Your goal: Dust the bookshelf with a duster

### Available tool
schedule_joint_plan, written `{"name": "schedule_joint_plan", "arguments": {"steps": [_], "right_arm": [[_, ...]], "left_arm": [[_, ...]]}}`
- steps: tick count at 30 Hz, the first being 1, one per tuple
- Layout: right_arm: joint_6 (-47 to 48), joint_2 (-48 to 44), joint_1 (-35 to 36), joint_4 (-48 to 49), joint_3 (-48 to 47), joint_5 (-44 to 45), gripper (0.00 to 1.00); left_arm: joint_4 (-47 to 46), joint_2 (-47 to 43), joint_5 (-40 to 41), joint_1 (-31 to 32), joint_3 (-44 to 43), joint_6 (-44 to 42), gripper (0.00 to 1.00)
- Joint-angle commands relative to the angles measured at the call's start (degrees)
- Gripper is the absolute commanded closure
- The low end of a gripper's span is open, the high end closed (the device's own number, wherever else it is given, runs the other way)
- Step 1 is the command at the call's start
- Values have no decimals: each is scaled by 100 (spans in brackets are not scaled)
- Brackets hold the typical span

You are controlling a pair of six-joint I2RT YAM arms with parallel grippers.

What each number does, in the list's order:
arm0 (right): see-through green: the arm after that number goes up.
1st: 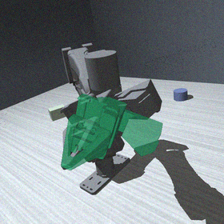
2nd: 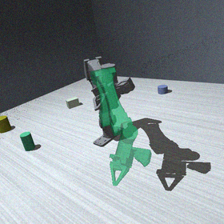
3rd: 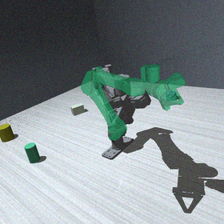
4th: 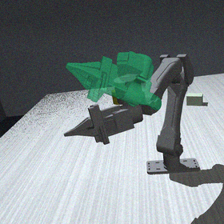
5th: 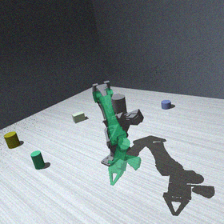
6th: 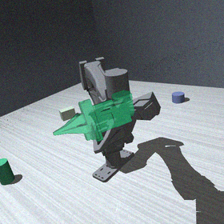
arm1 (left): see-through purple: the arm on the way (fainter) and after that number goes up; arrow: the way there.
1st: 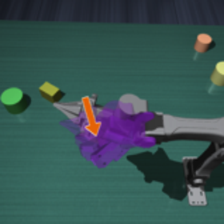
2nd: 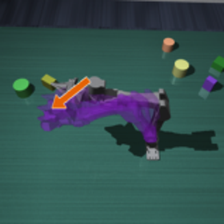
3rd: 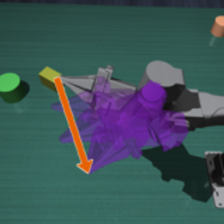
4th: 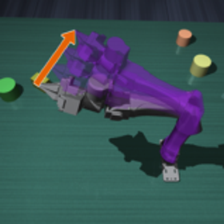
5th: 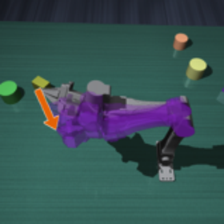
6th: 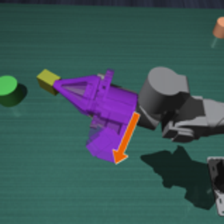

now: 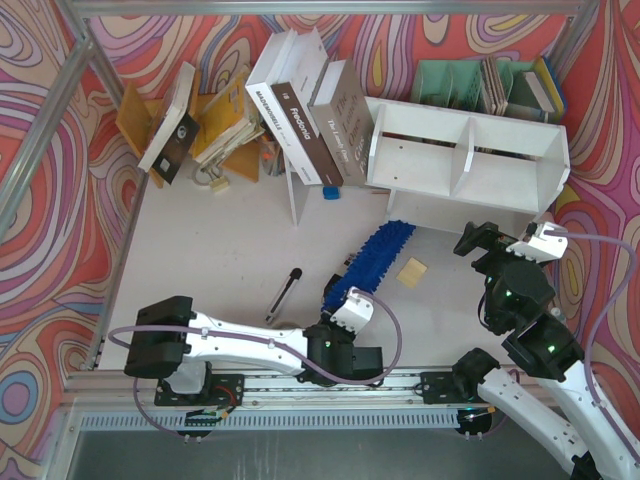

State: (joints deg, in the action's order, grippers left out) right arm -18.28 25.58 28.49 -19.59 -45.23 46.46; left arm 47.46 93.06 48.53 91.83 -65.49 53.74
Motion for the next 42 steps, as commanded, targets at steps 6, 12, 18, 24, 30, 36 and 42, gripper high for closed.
{"name": "schedule_joint_plan", "arguments": {"steps": [6, 12, 18, 24, 30, 36, 42], "right_arm": [[-26, -35, -11, 35, 40, 56, 14], [-17, -53, -6, 35, 40, 72, 14], [-17, -81, -10, 35, 41, 74, 14], [-51, -135, -12, 11, 39, 34, 13], [-16, -88, -6, 80, 59, 6, 13], [-54, 2, -7, 24, 36, 17, 14], [-50, 40, -10, 27, 34, 36, 13]], "left_arm": [[-460, 243, 656, -18, -445, -697, 100], [-1522, 340, 451, 42, -550, -1719, 100], [-2208, 729, 3, 56, -870, -2566, 100], [-2451, 1233, -338, 52, -1417, -3193, 100], [-2533, 1498, -655, 45, -1699, -3546, 100], [-2420, 1229, -493, -23, -1232, -3080, 100], [-2018, 750, 9, -47, -563, -2321, 100]]}}
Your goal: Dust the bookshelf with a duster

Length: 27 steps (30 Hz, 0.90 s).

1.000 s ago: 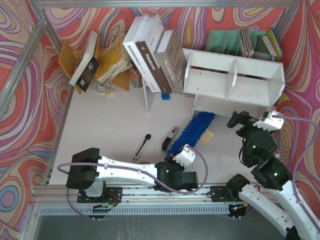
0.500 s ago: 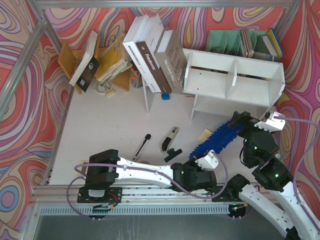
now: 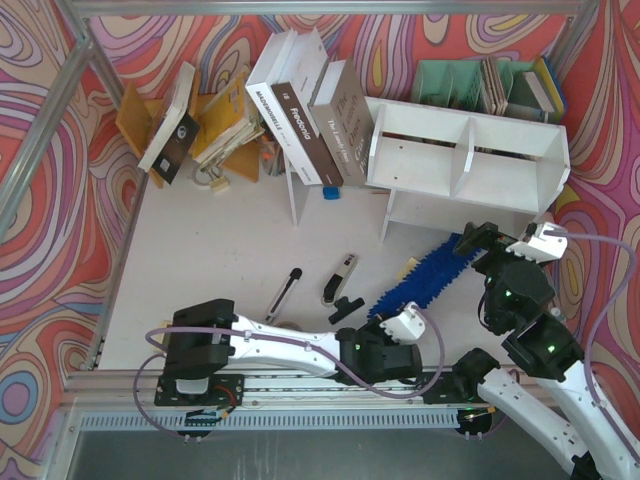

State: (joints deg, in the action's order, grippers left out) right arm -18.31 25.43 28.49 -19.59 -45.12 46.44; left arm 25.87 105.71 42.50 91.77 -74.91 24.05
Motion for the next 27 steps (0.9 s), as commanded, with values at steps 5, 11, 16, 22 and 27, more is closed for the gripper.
{"name": "schedule_joint_plan", "arguments": {"steps": [5, 11, 16, 22, 27], "right_arm": [[-43, 67, -10, 17, 23, 52, 14], [-25, 88, -11, 21, 11, 32, 14], [-38, 32, -7, 18, 30, 41, 14], [-25, 39, -4, 32, 26, 7, 14], [-13, 67, -5, 57, 28, -28, 13]], "left_arm": [[442, -898, 897, -62, 794, 1221, 100], [331, -816, 776, -71, 685, 945, 100], [20, -439, 562, -75, 162, 330, 100], [-329, 35, 363, -71, -521, -371, 100], [-338, 382, 115, -116, -950, -629, 100]]}}
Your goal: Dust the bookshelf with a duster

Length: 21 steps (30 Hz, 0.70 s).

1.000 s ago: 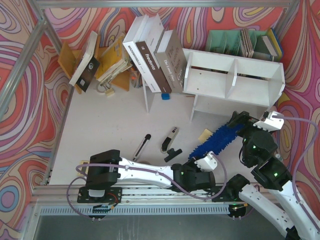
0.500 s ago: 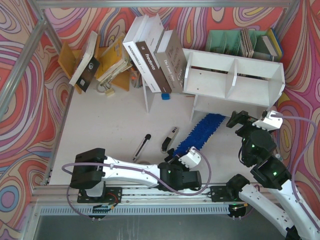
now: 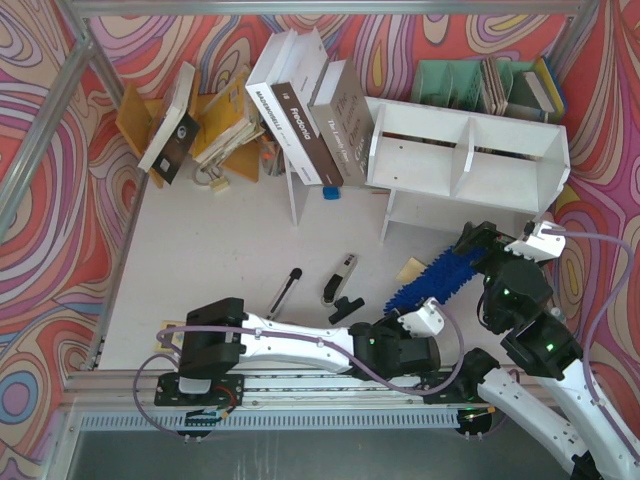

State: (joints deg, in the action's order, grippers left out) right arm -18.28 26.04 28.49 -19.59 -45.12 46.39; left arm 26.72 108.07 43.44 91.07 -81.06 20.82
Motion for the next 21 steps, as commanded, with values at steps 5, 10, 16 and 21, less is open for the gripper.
{"name": "schedule_joint_plan", "arguments": {"steps": [5, 10, 16, 21], "right_arm": [[24, -3, -10, 81, 36, -12, 13], [40, -5, -9, 97, 40, 2, 13], [46, 31, -15, 101, 34, -7, 13], [24, 39, -10, 88, 34, -7, 13]], "left_arm": [[-362, 297, -292, -138, -394, -250, 100], [-188, 459, -720, -195, -402, -139, 100], [5, 624, -834, -193, -391, -1, 100], [-157, 491, -597, -218, -390, -160, 100]]}}
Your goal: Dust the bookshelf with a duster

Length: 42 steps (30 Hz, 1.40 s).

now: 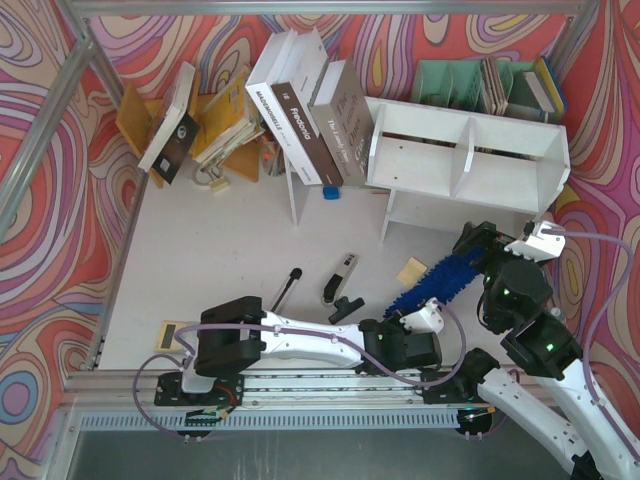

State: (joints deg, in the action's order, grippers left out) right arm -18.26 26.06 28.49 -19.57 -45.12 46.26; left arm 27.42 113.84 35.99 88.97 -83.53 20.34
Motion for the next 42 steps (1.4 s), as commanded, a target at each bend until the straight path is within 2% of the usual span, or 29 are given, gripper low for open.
{"name": "schedule_joint_plan", "arguments": {"steps": [1, 5, 10, 24, 32, 37, 42], "right_arm": [[31, 42, -10, 85, 38, -1, 13], [16, 61, -10, 70, 30, -7, 13], [-13, 47, -10, 59, 35, -12, 13], [54, -32, -8, 79, 47, 48, 13], [37, -29, -9, 62, 34, 45, 13], [42, -40, -14, 59, 42, 49, 13], [29, -55, -10, 51, 34, 47, 13]], "left_arm": [[-246, -107, 206, -29, -184, -148, 100], [-245, -214, 525, -96, -376, -289, 100], [-550, -494, 932, -203, -221, -355, 100], [211, 445, 87, -319, -964, -426, 100], [461, 753, -31, -319, -1226, -425, 100], [272, 562, 279, -319, -1117, -412, 100], [-770, -115, 523, -321, -347, -545, 100]]}}
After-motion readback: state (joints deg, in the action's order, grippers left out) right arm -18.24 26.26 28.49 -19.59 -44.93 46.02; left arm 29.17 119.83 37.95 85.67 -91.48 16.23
